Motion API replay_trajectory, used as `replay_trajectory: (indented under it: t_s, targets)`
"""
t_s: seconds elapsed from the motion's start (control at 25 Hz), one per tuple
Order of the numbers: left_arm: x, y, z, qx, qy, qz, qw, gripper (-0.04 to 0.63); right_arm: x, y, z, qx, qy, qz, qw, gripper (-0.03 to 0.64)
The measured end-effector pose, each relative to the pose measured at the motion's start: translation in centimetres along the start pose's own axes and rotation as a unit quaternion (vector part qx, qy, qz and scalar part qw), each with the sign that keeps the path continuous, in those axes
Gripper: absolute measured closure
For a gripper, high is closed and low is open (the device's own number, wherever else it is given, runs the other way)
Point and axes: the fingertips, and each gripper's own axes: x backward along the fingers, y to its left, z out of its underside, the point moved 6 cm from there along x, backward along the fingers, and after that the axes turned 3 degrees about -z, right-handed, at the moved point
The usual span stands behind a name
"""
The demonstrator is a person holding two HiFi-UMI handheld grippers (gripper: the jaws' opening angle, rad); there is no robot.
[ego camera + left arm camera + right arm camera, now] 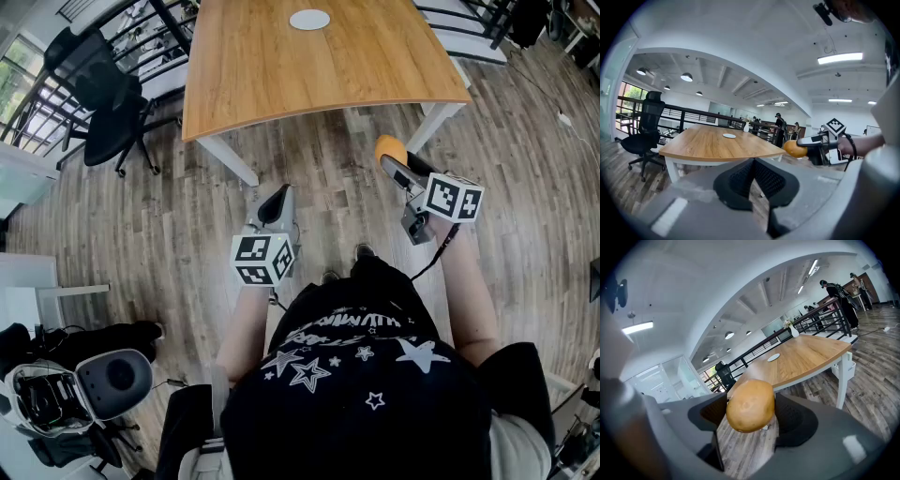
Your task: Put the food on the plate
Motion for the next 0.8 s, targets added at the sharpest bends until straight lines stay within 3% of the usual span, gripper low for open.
replay_trajectory:
  t_s: [0.8]
  targets:
    - [0.7,0.8,1.5,0.02,0.015,0.008,0.9997,0.594,-0.9,1.1,1.0,0.013,0.03,0.002,0.999,0.29]
